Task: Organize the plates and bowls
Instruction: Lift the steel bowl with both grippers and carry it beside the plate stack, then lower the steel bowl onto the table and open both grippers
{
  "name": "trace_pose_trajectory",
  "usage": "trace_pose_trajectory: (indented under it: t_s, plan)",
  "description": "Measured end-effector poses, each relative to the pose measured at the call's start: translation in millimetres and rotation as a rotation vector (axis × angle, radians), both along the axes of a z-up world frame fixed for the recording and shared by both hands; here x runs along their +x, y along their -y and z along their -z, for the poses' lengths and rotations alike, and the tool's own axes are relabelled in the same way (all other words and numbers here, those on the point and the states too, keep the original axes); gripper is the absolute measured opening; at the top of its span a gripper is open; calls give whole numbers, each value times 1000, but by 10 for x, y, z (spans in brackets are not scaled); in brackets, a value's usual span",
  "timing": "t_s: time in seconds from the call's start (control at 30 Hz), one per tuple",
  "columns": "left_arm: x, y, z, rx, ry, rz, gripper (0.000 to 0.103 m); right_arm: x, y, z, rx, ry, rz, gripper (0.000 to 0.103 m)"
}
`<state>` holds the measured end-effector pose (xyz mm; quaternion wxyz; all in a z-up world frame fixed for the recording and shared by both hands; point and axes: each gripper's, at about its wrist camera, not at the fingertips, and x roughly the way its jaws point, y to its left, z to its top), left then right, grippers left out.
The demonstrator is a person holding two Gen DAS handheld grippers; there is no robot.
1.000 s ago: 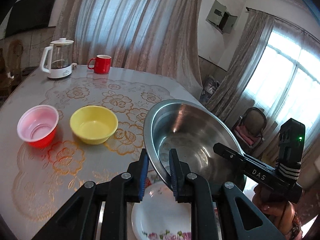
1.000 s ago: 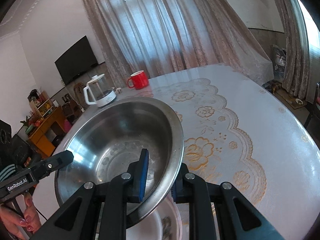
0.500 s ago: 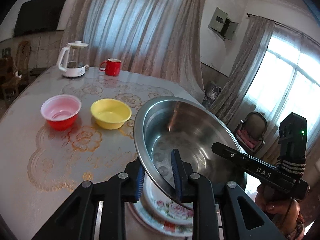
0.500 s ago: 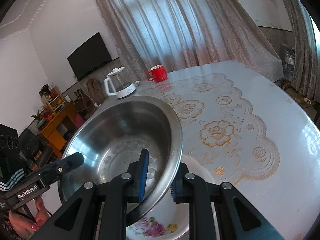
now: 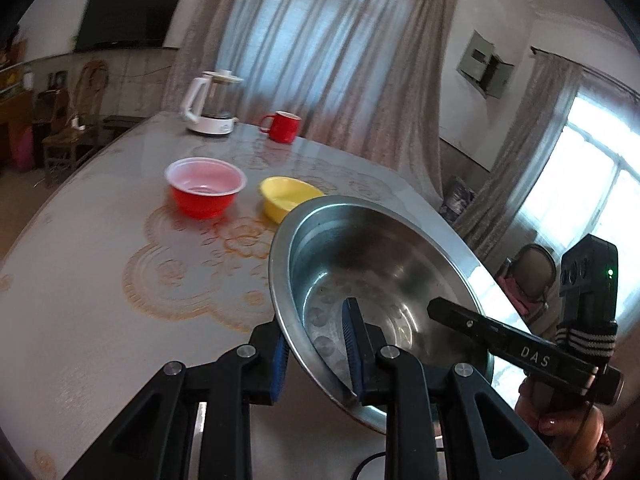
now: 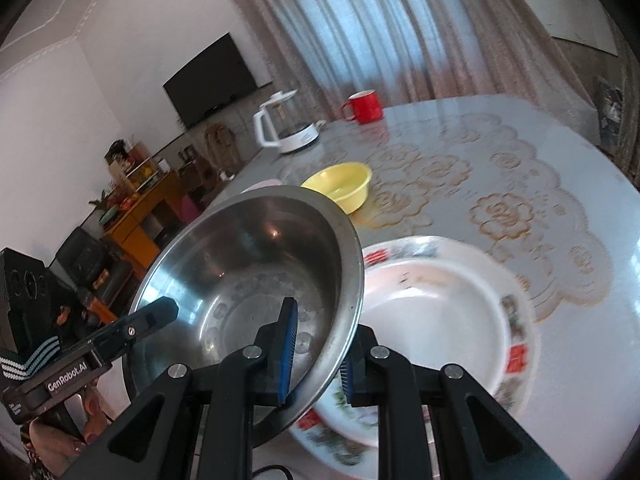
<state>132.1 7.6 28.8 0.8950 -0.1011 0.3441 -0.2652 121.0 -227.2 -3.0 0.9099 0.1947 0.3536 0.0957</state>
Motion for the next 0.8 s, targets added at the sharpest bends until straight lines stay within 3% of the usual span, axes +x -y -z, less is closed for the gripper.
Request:
trace_pose_trajectory:
  t_s: [0.8]
  plan:
    - [33,-688,371,-10,-72,-153,26,314,-773,313,-19,-106,-117,19]
